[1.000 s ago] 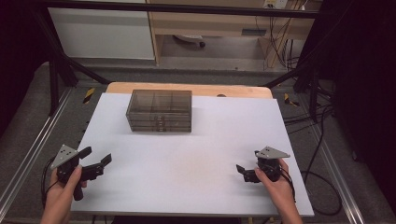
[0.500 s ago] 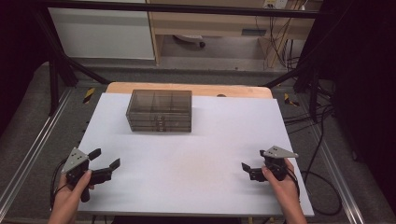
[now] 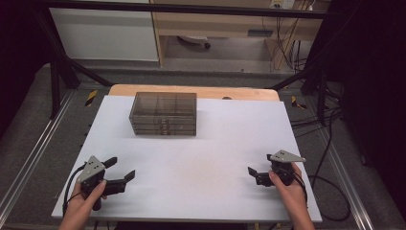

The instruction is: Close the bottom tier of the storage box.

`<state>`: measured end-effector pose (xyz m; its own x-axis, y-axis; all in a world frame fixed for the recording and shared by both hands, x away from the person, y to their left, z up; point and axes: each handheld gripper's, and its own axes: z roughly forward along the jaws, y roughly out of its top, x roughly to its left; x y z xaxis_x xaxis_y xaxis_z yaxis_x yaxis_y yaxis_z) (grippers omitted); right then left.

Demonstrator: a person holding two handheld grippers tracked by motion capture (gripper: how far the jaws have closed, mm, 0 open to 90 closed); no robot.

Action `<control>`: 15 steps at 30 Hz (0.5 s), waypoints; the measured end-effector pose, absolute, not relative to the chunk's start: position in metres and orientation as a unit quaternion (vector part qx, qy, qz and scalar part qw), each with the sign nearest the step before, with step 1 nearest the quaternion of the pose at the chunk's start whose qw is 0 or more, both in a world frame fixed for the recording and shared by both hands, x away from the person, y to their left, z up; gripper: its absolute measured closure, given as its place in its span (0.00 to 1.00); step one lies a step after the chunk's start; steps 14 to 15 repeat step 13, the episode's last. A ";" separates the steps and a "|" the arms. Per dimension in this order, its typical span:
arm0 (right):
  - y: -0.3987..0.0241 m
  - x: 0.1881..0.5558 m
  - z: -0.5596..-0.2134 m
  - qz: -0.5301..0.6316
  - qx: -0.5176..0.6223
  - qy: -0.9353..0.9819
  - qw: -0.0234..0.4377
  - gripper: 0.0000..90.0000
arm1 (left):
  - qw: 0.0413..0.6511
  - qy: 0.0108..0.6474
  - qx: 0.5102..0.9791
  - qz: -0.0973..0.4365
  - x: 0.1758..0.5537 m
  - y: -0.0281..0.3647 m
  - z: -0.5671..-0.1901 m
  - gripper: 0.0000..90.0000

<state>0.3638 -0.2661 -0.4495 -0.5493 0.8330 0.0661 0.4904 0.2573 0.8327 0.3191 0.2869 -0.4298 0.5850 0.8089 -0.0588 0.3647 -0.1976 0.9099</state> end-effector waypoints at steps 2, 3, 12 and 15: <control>-0.266 0.364 -0.450 0.430 0.430 0.768 0.199 0.04 | 0.488 0.390 0.749 0.222 0.318 0.282 -0.431 0.13; -0.265 0.364 -0.450 0.429 0.431 0.769 0.198 0.04 | 0.486 0.388 0.752 0.220 0.317 0.280 -0.431 0.13; -0.263 0.366 -0.453 0.419 0.434 0.772 0.199 0.04 | 0.471 0.379 0.770 0.205 0.315 0.266 -0.432 0.10; -0.263 0.366 -0.454 0.418 0.436 0.772 0.198 0.03 | 0.467 0.381 0.771 0.207 0.315 0.267 -0.433 0.10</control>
